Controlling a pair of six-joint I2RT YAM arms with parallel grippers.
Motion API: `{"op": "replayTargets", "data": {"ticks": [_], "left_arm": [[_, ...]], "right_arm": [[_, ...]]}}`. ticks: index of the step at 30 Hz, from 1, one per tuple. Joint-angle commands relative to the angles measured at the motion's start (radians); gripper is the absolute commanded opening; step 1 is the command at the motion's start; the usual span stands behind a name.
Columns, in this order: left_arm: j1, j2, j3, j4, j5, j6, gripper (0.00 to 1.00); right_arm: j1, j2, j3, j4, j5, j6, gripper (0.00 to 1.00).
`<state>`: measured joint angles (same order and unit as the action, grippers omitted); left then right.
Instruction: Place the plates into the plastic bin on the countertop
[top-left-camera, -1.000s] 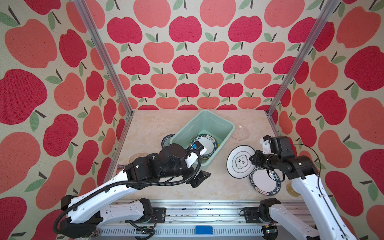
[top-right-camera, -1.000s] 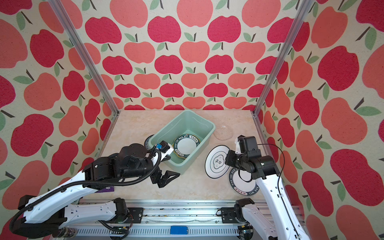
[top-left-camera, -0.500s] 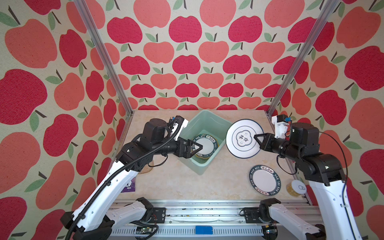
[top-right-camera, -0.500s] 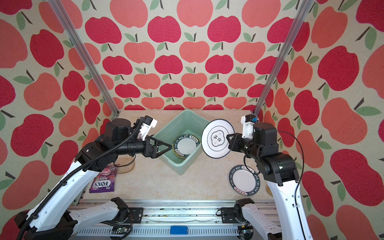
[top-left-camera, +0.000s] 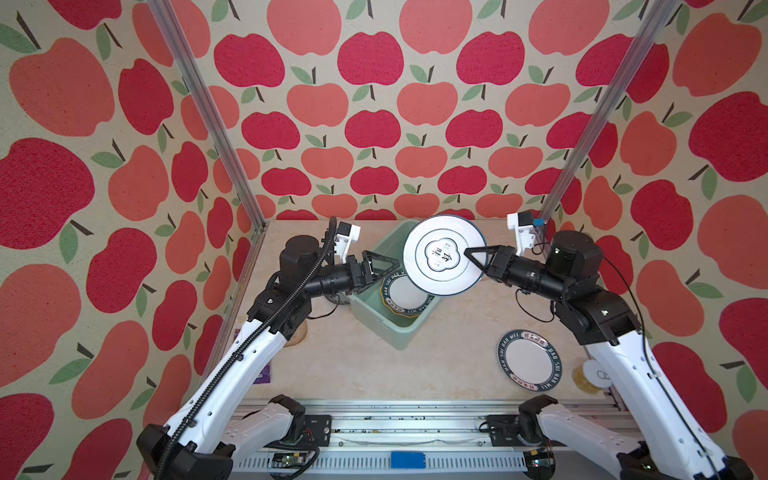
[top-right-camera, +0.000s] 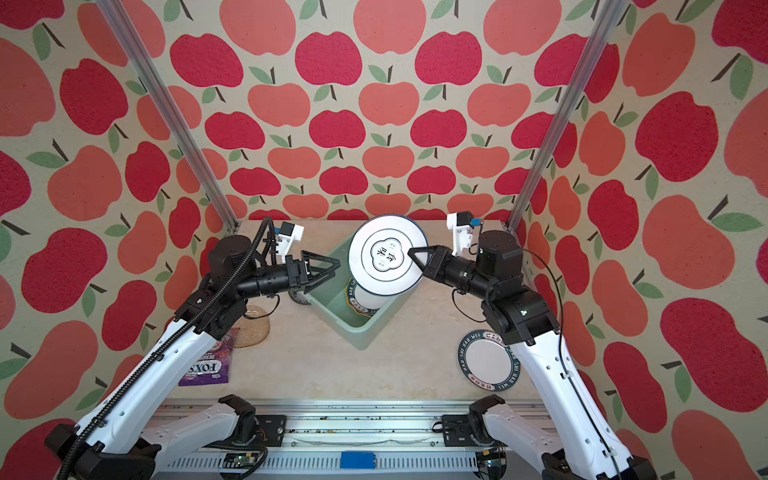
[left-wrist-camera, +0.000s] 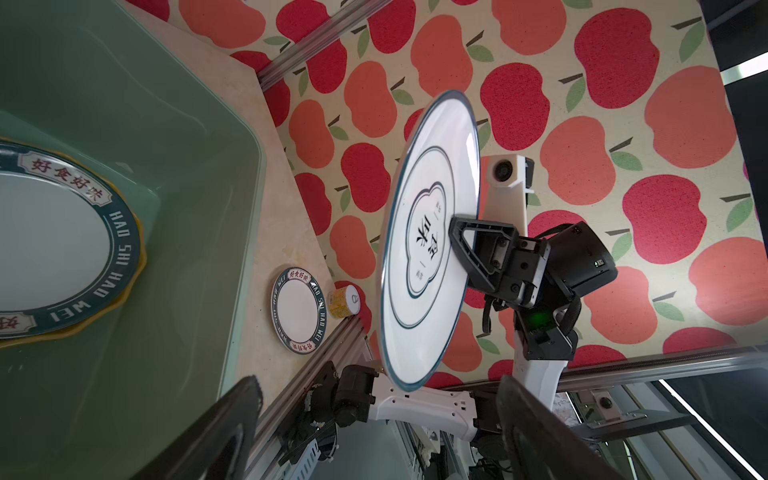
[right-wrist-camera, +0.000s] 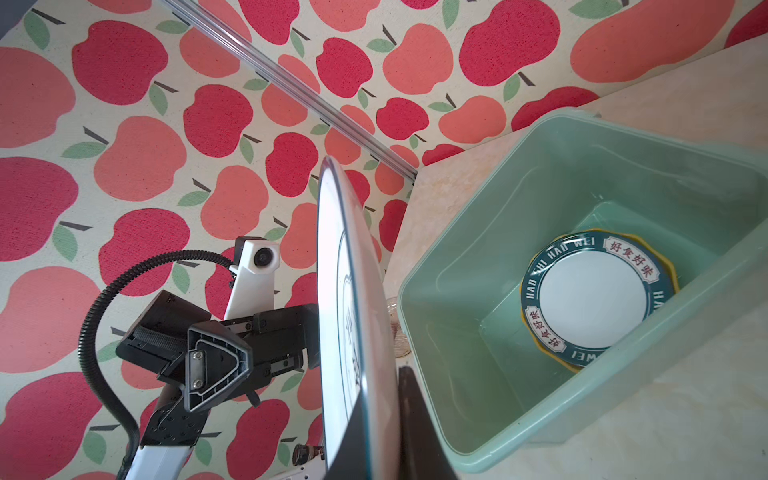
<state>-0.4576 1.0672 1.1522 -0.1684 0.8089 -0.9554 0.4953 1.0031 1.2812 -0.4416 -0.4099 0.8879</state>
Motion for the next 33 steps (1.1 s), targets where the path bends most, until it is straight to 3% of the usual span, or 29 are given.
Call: {"op": "replayTargets", "data": {"ticks": [1, 9, 17, 30, 33], "left_arm": [[0.005, -0.004, -0.001, 0.109, -0.042, -0.040, 0.88], [-0.001, 0.016, -0.004, 0.116, -0.089, -0.031, 0.79], [-0.001, 0.071, 0.012, 0.117, -0.093, -0.046, 0.60], [0.000, 0.078, 0.006, 0.088, -0.104, -0.047, 0.13], [0.000, 0.083, 0.009, 0.072, -0.112, -0.037, 0.03]], "right_arm": [[0.040, 0.004, -0.019, 0.148, 0.001, 0.088, 0.00], [0.092, 0.032, -0.062, 0.246, 0.024, 0.159, 0.00], [0.124, 0.059, -0.073, 0.273, 0.032, 0.164, 0.00], [0.124, 0.072, -0.089, 0.266, 0.050, 0.143, 0.00], [0.123, 0.077, -0.083, 0.249, 0.061, 0.131, 0.08]]}}
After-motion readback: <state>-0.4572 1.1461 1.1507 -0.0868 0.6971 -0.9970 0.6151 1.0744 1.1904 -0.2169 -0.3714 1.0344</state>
